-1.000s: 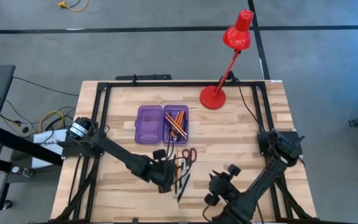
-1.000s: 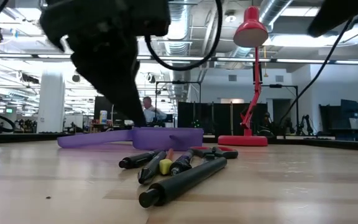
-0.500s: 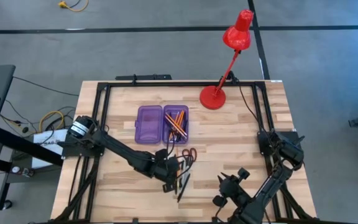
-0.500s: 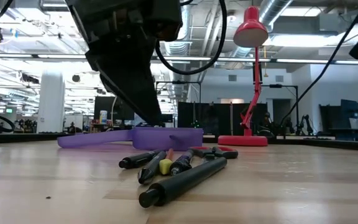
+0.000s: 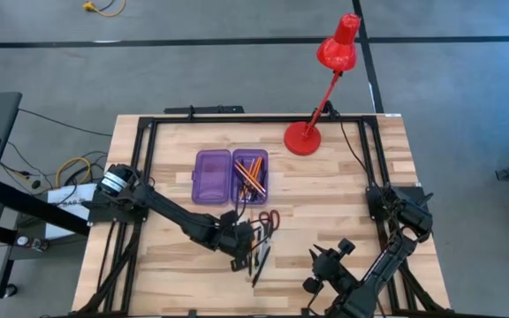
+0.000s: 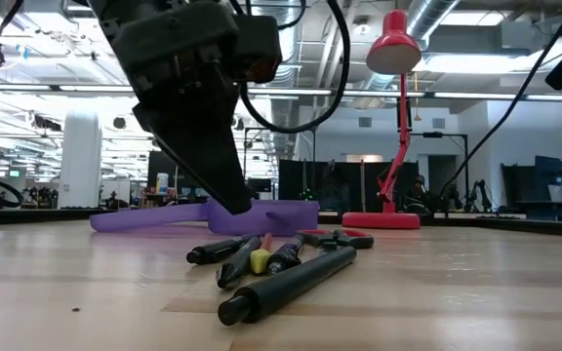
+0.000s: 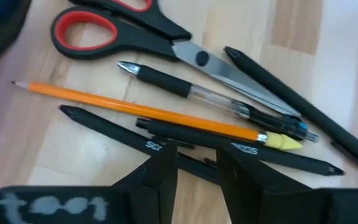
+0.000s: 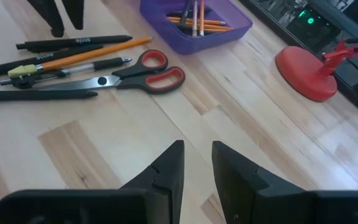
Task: Pick & place school supplies into a supply box
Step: Put the black pen into the violet supply box
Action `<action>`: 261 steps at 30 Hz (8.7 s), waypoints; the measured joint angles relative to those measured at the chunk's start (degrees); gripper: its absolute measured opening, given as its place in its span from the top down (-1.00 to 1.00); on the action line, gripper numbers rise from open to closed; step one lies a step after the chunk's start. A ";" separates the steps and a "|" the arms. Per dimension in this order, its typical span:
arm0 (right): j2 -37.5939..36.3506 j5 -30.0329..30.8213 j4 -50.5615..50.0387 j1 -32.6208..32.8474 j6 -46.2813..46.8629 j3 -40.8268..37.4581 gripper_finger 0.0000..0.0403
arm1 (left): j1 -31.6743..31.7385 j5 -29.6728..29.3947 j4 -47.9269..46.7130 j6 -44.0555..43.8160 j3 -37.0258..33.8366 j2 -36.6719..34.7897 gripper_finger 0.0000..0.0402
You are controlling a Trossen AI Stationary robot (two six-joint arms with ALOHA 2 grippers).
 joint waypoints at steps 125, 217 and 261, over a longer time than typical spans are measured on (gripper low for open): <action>0.00 3.39 4.26 -3.75 -4.52 -0.04 0.62 | -24.16 -27.22 -53.59 -36.37 0.51 3.95 0.95; 0.00 -9.89 41.33 -12.46 -68.68 -0.07 0.62 | -17.72 -29.48 -44.35 -4.24 16.15 3.04 0.37; 5.31 -36.34 35.89 -19.53 -68.76 0.26 0.93 | -38.77 -38.29 -51.57 -42.30 8.52 3.13 0.37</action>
